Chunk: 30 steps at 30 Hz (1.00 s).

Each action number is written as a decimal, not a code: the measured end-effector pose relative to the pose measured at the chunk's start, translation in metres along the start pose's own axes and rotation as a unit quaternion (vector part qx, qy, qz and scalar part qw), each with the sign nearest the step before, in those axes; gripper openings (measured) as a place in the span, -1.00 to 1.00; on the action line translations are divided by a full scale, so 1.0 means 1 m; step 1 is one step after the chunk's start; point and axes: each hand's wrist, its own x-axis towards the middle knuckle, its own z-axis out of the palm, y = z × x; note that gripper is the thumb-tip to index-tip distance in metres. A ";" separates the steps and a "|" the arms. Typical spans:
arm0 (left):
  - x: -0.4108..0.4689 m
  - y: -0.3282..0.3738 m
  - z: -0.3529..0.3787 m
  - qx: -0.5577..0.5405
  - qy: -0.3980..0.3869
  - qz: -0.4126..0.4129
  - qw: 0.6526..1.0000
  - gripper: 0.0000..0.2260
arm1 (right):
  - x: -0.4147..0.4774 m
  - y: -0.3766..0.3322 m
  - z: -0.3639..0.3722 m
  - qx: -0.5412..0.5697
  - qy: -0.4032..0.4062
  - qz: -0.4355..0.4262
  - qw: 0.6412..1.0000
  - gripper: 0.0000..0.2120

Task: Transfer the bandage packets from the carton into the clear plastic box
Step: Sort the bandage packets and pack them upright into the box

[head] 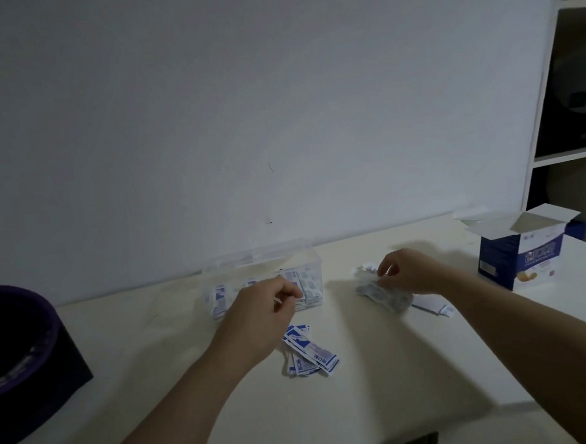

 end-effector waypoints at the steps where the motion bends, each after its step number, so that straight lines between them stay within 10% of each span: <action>1: 0.000 0.001 0.000 -0.006 0.000 0.000 1.000 -0.78 | 0.000 0.001 -0.003 0.013 0.021 -0.002 1.000 -0.81; 4: 0.000 0.006 0.002 -0.052 0.002 -0.005 0.999 -0.80 | -0.005 -0.005 -0.011 0.199 0.043 0.014 0.979 -0.83; 9: 0.006 0.016 0.025 -0.189 -0.040 -0.063 0.979 -0.82 | -0.031 -0.035 -0.005 0.533 -0.124 0.025 0.836 -0.87; 17: 0.011 0.015 0.054 -0.308 -0.043 -0.169 0.935 -0.86 | -0.057 -0.057 0.034 0.648 -0.214 0.073 0.727 -0.83; 22: 0.010 0.009 0.053 -0.322 0.002 -0.177 0.930 -0.88 | -0.060 -0.063 0.045 0.623 -0.131 0.075 0.768 -0.86; 30: 0.006 0.016 0.059 -0.628 0.037 -0.249 0.736 -0.68 | -0.071 -0.087 0.061 0.478 0.009 0.010 0.878 -0.85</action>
